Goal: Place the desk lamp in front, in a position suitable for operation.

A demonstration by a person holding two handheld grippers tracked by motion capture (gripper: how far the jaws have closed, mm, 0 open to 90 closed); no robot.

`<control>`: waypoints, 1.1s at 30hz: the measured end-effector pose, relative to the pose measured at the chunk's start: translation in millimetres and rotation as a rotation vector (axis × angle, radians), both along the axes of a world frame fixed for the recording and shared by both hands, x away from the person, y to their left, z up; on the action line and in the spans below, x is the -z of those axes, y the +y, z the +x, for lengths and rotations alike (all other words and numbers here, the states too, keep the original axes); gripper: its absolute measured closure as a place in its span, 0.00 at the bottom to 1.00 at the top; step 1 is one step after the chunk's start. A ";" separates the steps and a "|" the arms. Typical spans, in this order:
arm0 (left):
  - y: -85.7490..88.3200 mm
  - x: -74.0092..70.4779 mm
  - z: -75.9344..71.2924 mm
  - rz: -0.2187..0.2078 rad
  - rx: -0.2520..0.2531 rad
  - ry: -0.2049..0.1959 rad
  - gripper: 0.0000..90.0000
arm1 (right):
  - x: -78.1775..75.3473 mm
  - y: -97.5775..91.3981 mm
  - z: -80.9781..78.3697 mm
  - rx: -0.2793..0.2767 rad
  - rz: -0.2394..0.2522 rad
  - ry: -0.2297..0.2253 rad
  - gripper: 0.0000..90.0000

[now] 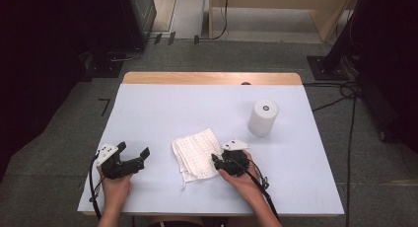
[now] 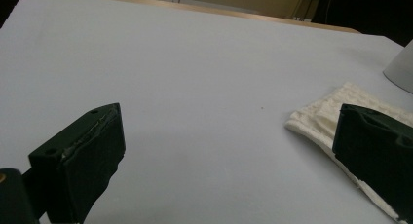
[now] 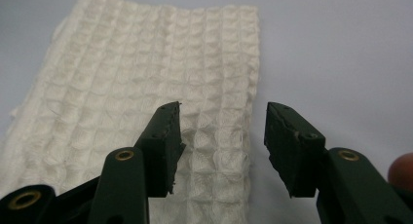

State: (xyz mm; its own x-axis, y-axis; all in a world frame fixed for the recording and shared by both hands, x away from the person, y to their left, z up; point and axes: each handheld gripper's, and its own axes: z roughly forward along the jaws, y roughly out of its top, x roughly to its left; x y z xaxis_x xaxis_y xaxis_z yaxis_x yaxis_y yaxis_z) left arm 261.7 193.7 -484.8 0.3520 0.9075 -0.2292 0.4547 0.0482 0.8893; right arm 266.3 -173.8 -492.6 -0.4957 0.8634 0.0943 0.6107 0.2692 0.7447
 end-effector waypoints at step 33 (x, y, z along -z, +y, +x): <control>2.3 0.1 0.7 -0.017 -0.015 0.006 0.00 | -24.0 -64.4 -39.4 0.101 -0.007 -0.105 0.94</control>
